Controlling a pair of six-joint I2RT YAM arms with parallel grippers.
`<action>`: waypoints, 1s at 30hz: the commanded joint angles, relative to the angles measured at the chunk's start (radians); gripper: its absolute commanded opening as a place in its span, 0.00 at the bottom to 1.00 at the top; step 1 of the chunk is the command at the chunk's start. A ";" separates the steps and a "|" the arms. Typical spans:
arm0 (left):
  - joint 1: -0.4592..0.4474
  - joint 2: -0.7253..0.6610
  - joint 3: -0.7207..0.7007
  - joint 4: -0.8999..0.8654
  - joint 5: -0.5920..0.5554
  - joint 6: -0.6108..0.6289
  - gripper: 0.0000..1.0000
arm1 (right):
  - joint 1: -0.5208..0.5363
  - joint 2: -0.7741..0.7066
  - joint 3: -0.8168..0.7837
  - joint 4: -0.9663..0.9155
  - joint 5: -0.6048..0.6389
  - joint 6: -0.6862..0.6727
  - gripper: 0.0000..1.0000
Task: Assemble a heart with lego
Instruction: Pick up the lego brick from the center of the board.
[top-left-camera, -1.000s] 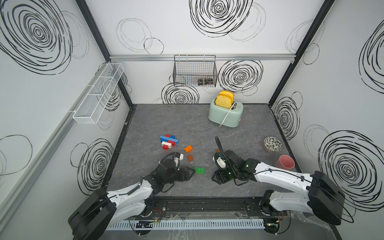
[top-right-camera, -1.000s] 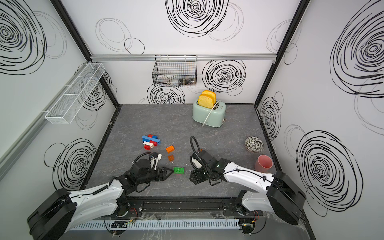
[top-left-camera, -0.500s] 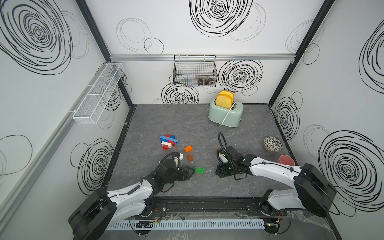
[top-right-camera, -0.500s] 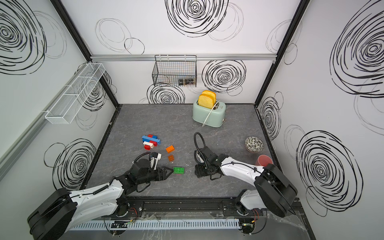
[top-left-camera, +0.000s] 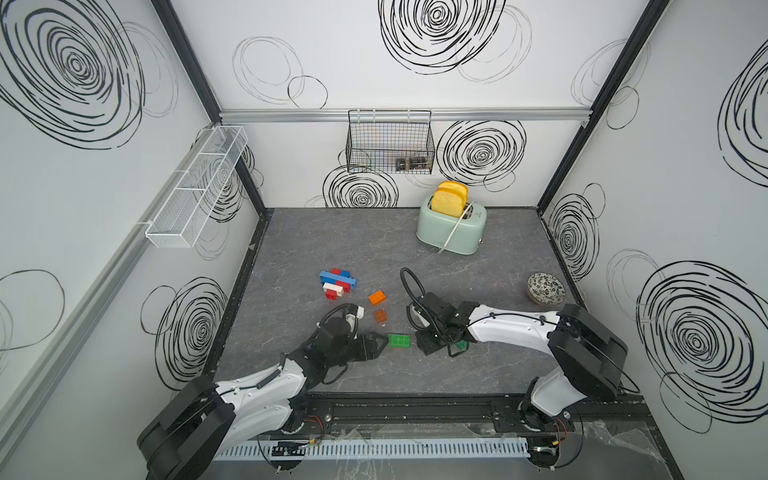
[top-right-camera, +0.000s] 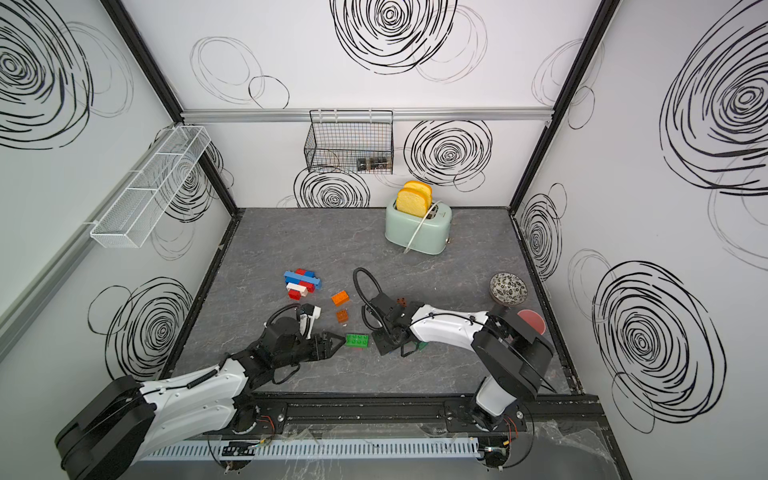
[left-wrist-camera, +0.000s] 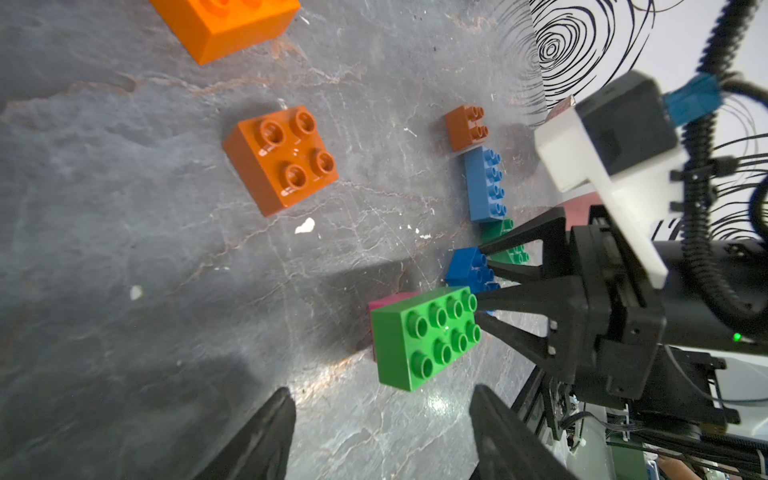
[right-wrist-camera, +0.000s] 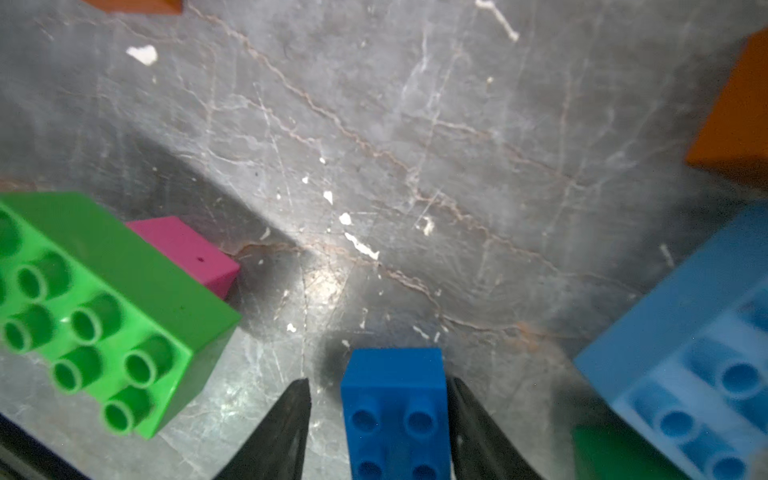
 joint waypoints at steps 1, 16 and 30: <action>0.007 -0.007 -0.013 0.049 -0.010 -0.010 0.71 | 0.022 0.014 0.041 -0.077 0.093 -0.013 0.53; 0.003 -0.015 -0.019 0.052 -0.023 -0.024 0.71 | 0.049 0.041 0.084 -0.142 0.142 -0.068 0.38; -0.022 0.071 0.000 0.115 0.029 -0.031 0.69 | 0.065 -0.111 0.066 -0.120 0.012 -0.249 0.33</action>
